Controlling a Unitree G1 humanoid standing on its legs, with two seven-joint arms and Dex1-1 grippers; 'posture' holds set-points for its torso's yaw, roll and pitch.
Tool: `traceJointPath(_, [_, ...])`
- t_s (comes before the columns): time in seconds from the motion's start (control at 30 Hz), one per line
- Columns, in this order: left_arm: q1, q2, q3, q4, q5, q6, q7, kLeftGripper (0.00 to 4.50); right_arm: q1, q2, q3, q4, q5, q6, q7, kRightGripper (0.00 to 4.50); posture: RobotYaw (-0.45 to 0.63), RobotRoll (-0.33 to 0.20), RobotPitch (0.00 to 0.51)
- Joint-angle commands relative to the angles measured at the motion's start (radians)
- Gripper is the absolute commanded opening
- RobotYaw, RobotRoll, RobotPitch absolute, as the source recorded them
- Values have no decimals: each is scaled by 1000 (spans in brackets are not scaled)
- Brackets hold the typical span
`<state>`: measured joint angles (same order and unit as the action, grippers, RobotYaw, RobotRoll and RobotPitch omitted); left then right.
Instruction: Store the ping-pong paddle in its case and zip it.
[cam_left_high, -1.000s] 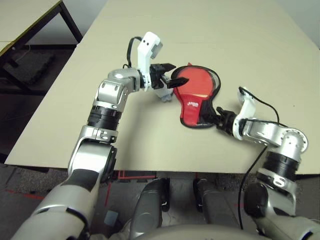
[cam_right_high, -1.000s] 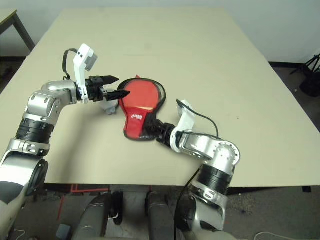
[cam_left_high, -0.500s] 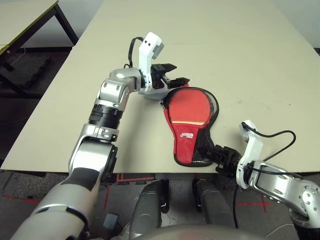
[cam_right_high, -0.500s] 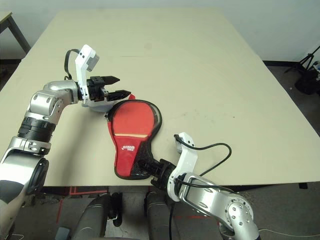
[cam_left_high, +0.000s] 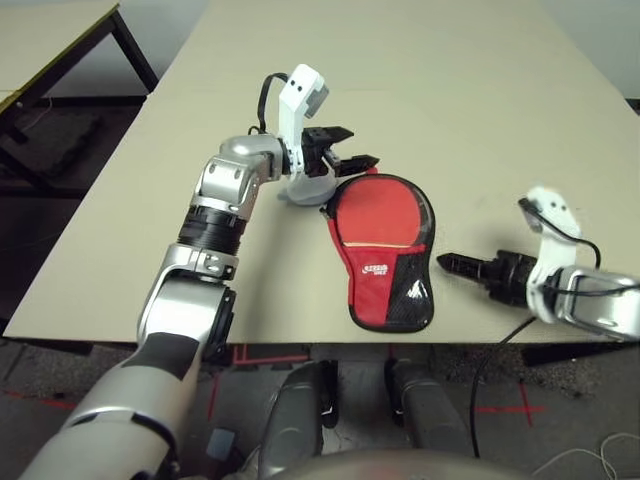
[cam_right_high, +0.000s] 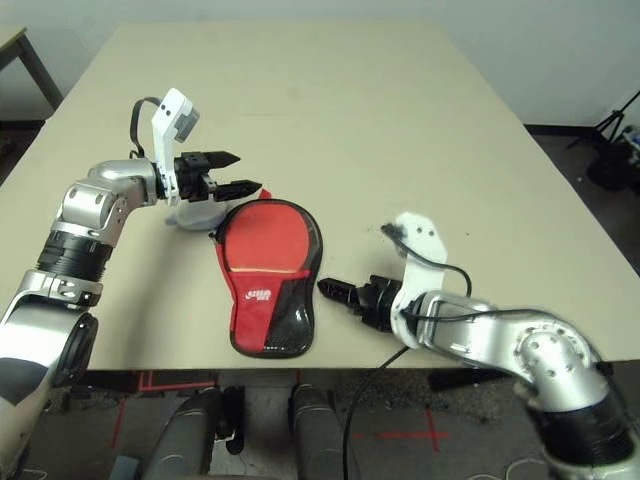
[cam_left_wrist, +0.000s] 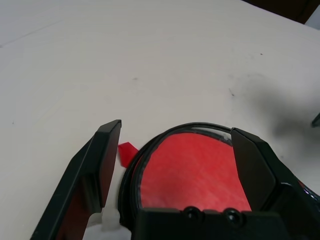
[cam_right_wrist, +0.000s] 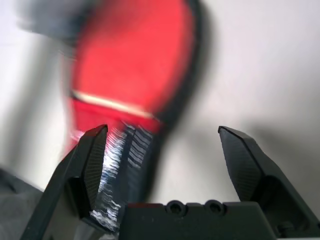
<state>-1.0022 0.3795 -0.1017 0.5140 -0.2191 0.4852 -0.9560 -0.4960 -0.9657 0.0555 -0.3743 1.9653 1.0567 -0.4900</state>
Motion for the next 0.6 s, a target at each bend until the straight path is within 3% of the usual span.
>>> traceJointPath(0.03, [-25,35,-10,33,27,-16,-28,4500,-91,-5,130,-4,-74,134,116,4484,-69,0,157])
traceJointPath(0.17, [-41,88,-21,55,54,-26,-69,4500,-219,50,261,-39,-411,227,383,4484,-58,0,157])
traceJointPath(0.33, [-26,139,-23,69,78,-32,-91,4500,-275,129,377,19,-741,176,634,4484,-41,0,159])
traceJointPath(0.6, [26,204,-33,33,108,-10,-113,4500,-286,268,466,112,-1109,63,857,4484,11,0,163])
